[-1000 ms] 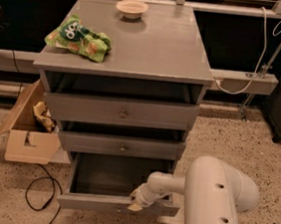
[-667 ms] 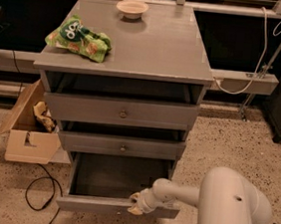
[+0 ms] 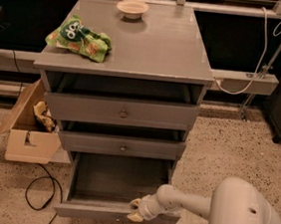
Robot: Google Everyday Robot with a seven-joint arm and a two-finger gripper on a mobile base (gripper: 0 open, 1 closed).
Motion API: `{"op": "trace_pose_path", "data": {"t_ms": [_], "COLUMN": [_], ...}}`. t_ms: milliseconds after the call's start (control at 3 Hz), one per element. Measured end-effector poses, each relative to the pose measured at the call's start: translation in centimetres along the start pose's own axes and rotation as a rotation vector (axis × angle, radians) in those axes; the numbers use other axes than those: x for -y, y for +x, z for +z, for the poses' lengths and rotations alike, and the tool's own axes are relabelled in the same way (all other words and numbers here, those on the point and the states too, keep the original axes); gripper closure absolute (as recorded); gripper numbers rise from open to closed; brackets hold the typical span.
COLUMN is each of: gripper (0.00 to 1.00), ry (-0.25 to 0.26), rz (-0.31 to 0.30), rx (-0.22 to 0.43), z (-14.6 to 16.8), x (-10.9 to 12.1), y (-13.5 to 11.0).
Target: Open bottom drawer
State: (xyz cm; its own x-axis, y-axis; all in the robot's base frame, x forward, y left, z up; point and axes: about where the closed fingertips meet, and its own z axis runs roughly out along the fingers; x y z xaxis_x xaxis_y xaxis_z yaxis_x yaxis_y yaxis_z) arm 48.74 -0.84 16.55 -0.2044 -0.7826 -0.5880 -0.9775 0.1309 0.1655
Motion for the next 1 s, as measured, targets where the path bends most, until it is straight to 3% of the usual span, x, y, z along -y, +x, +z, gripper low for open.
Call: {"op": "trace_pose_path", "data": {"t_ms": [333,1000], "gripper": [0.97,0.5], "ry": [0.0,0.0], "rz": [0.0,0.0], "rx": [0.0,0.0], "z": [-0.12,-0.12], "x": [0.06,0.06], "y": [-0.24,-0.24]}}
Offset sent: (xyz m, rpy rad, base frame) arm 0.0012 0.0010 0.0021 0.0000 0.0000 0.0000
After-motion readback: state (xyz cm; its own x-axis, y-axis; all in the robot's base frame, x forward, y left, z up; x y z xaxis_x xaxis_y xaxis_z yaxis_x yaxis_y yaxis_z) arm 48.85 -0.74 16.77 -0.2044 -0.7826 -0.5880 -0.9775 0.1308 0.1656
